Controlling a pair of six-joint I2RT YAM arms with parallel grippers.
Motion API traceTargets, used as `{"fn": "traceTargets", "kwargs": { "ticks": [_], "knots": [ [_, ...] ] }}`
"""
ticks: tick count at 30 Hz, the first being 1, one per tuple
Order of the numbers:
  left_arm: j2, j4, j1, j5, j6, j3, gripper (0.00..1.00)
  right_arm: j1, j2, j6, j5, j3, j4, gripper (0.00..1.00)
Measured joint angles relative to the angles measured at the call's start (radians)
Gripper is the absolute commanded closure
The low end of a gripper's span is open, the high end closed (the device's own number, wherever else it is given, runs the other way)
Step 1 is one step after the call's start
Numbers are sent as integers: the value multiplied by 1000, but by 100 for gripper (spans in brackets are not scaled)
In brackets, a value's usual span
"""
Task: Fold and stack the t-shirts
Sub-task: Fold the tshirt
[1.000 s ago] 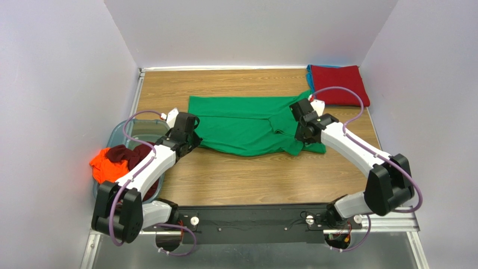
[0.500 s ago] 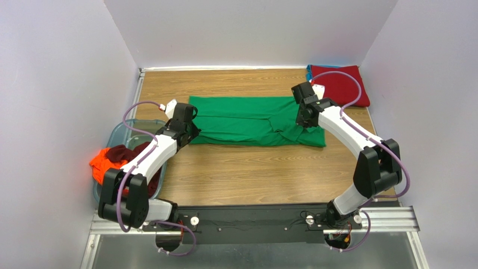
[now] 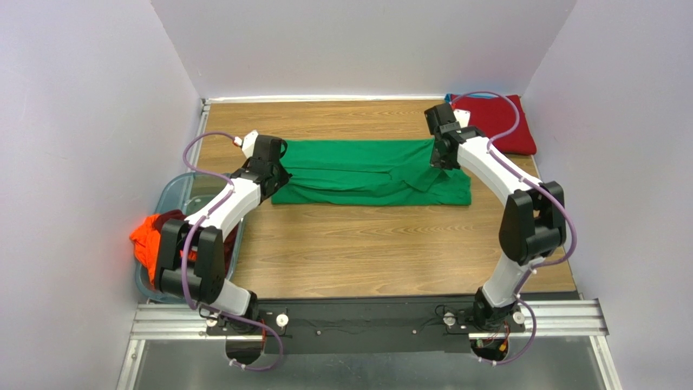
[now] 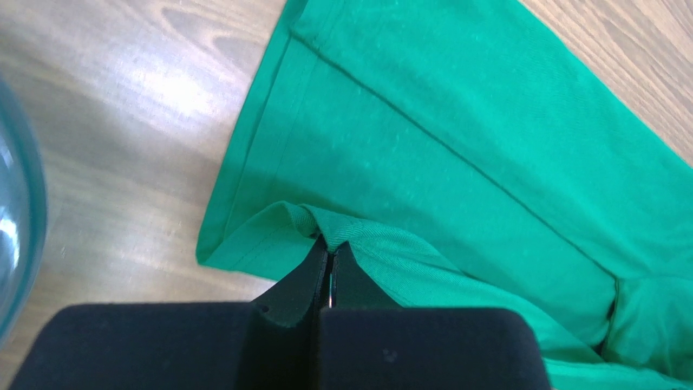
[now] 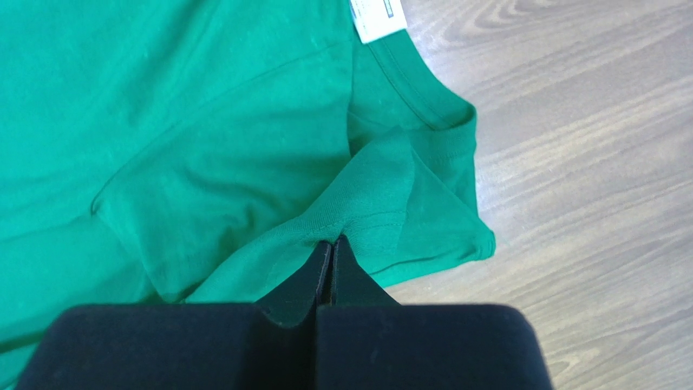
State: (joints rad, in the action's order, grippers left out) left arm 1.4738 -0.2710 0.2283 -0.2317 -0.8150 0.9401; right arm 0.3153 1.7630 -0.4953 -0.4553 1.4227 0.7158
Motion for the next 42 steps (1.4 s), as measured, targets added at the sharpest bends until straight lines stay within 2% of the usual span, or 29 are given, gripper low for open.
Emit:
{"fn": "traceTargets", "kwargs": {
  "ticks": [6,8,9,12,14,15,16,17,19,24,31,36,42],
  "knots": [
    [85,18,-13,0,11,48,100,-23,83,8,1,69,-1,99],
    [116,28,-16,0,15,64,97,-30,120,13,2,98,-4,99],
    [127,34,-18,-1,17,68,84,-33,137,15,4,109,-8,99],
    [158,48,-25,-1,28,84,71,-43,193,19,10,136,-21,98],
    [189,64,-34,0,40,107,43,-50,233,24,22,153,-33,84],
    [206,68,-40,1,48,121,25,-53,251,26,27,166,-35,77],
    [217,69,-44,3,57,136,11,-58,276,29,34,184,-39,68],
    [227,71,-46,6,71,153,2,-63,296,34,45,203,-45,37],
    [232,78,-49,8,72,177,2,-74,319,35,60,220,-58,0],
    [150,106,-50,25,74,146,2,-82,263,37,83,180,-80,0],
    [-42,185,-14,115,71,-31,2,-82,-32,29,277,-113,-190,0],
    [-136,213,27,149,80,-117,2,-82,-26,29,437,-189,-264,0],
    [-334,251,37,113,82,-185,2,-82,18,30,521,-204,-309,0]
  ]
}}
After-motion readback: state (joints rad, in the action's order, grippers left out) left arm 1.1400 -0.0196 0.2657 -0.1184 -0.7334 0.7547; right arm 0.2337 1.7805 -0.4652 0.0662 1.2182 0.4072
